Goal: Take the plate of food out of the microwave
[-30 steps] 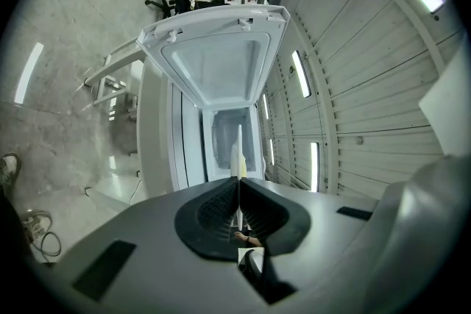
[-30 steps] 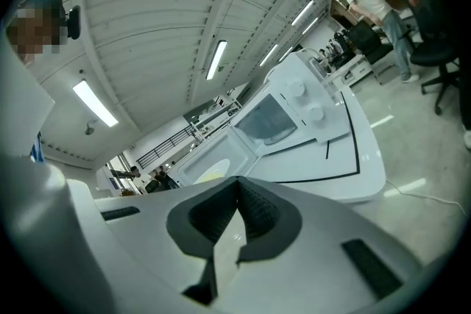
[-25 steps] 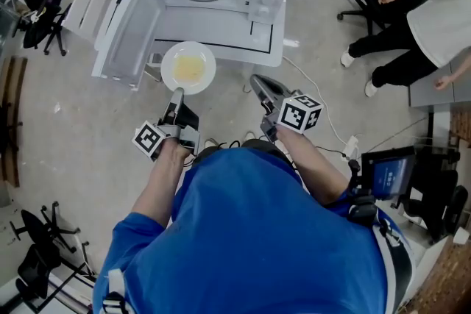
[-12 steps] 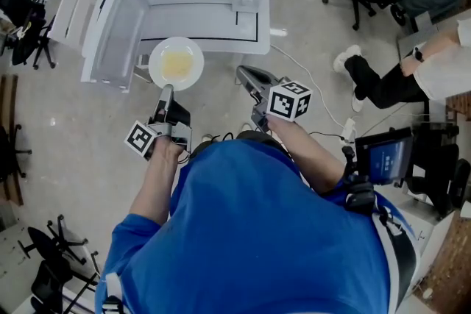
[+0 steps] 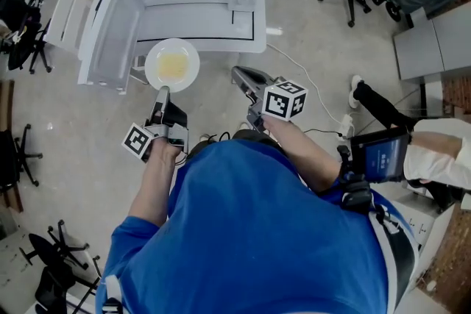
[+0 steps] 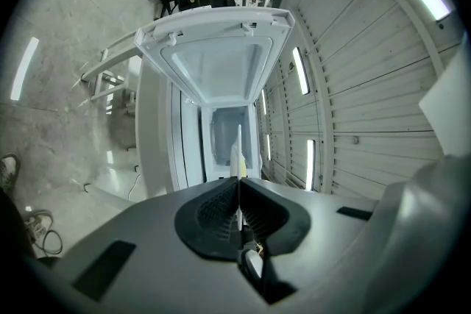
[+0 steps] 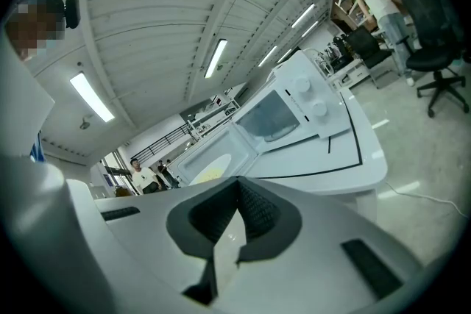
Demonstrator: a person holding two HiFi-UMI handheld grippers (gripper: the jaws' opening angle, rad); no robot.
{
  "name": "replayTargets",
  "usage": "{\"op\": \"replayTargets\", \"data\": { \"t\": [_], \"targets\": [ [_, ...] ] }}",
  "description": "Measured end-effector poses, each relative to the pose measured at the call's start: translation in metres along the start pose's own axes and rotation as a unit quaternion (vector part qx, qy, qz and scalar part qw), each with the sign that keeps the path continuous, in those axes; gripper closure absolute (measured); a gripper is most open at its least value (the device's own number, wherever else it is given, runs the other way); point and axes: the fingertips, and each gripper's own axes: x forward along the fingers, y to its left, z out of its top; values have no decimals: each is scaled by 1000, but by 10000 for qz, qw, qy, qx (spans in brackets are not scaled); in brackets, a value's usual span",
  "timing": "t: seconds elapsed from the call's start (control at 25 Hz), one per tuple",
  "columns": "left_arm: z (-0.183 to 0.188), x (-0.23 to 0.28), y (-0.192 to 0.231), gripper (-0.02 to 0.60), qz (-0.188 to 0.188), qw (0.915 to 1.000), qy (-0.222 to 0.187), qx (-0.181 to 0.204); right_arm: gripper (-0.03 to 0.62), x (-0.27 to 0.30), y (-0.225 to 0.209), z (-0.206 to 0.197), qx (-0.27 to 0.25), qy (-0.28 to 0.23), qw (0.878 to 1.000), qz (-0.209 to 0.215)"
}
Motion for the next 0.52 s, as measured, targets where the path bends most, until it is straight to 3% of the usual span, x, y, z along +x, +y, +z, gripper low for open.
{"op": "replayTargets", "data": {
  "t": [0.52],
  "targets": [
    [1, 5, -1, 565, -44, 10000, 74, -11, 595, 5, 5, 0, -27, 29, 10000, -7]
  ]
}}
